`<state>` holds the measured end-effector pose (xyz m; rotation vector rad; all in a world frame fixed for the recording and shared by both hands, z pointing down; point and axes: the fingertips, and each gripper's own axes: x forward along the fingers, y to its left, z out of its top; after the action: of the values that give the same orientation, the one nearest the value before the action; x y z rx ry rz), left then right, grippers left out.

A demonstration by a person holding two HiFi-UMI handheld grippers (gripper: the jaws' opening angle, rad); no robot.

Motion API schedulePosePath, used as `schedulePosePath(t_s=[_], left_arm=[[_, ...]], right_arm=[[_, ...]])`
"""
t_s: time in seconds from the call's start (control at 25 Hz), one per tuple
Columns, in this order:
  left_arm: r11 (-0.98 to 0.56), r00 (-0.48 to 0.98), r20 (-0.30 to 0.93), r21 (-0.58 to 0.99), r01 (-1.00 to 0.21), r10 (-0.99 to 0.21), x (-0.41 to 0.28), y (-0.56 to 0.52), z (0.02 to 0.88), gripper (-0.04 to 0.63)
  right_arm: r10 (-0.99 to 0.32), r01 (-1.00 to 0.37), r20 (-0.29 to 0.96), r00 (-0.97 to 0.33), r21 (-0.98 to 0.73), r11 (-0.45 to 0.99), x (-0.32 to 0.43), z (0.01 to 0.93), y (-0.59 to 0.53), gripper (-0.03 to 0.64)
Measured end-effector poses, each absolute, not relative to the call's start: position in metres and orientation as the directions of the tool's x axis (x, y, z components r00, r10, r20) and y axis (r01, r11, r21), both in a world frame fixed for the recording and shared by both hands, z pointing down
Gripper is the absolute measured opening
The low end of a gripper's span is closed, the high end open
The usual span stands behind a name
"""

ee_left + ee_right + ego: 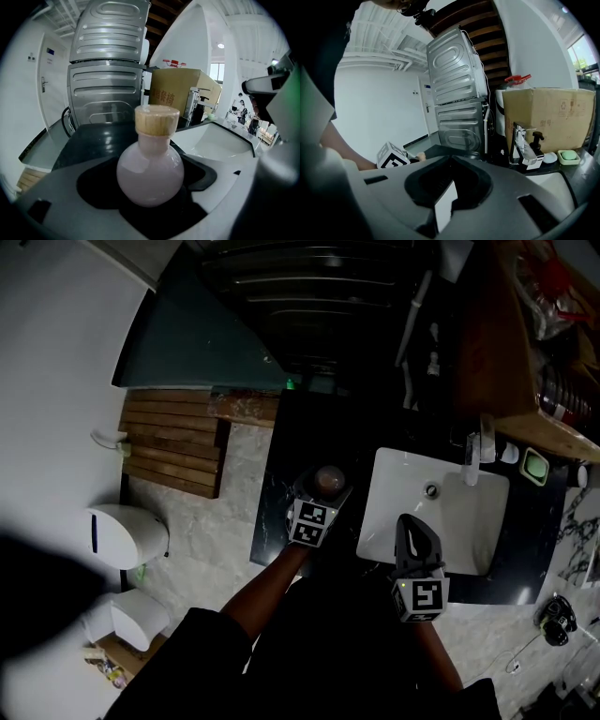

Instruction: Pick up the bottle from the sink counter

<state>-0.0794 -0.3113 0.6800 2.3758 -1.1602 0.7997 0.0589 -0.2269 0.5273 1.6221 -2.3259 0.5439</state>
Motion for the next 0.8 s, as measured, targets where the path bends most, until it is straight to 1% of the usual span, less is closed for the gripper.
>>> schedulePosePath(t_s=[0.2, 0.36, 0.6, 0.8], left_arm=[[-0.591, 0.507, 0.61, 0.076, -0.803, -0.61, -0.082, -0.306, 0.67, 0.38], [-0.596, 0.517, 0.589, 0.072, -0.8, -0.621, -0.085, -0.3, 0.657, 0.38], [-0.55, 0.509, 0.572, 0.117, -0.827, -0.644, -0.099, -0.285, 0.633, 0.38], [-0.522, 0.516, 0.523, 0.151, -0.839, -0.679, -0.109, -0.276, 0.592, 0.38]], right_arm=[[-0.848, -0.941, 0.407, -0.339, -0.146, 0.306, 0.058, 0.523, -0.225, 0.04], [-0.862, -0.953, 0.407, -0.303, -0.139, 0.269, 0.067, 0.522, -0.222, 0.04], [-0.862, -0.953, 0.406, -0.302, -0.137, 0.27, 0.065, 0.518, -0.218, 0.04], [-0.884, -0.955, 0.362, -0.298, -0.126, 0.27, 0.057, 0.501, -0.222, 0.04]])
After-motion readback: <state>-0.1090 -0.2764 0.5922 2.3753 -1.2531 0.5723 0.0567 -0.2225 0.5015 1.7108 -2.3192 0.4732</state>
